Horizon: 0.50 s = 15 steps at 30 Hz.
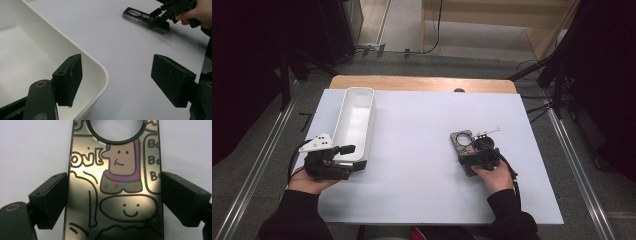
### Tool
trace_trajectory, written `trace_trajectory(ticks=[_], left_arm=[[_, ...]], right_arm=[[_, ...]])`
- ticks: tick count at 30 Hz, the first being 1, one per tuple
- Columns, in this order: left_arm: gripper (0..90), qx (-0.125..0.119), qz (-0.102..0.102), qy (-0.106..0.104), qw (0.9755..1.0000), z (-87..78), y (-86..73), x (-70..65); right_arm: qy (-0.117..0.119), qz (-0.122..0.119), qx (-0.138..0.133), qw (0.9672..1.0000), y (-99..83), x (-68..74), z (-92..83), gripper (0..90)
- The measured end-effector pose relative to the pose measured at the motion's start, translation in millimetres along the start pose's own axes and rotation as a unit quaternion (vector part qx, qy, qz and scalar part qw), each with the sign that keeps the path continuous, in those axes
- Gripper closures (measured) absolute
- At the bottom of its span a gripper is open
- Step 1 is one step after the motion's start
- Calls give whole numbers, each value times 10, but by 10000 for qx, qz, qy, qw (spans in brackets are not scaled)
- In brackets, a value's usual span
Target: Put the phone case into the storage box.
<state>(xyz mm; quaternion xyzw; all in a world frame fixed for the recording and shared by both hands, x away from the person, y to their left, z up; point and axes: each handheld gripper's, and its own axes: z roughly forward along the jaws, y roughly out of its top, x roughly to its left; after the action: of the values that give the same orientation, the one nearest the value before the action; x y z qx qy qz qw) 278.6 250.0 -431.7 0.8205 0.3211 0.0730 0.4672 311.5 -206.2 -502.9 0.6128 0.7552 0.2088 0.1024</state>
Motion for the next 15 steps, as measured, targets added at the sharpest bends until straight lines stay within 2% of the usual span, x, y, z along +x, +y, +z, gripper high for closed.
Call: trace_trajectory(ticks=[4,11,15], left_arm=[[246,-35,-18,-5,10000,-4,21,-16],[246,-45,20,-38,10000,-1,77,-63],[246,-28,-89,-66,9999,10,88,-60]], right_arm=[[101,39,9,9999,19,-17,-20,102],[319,114,-128,9993,63,-50,-94,103],[462,135,-139,9987,74,-62,-123,103]])
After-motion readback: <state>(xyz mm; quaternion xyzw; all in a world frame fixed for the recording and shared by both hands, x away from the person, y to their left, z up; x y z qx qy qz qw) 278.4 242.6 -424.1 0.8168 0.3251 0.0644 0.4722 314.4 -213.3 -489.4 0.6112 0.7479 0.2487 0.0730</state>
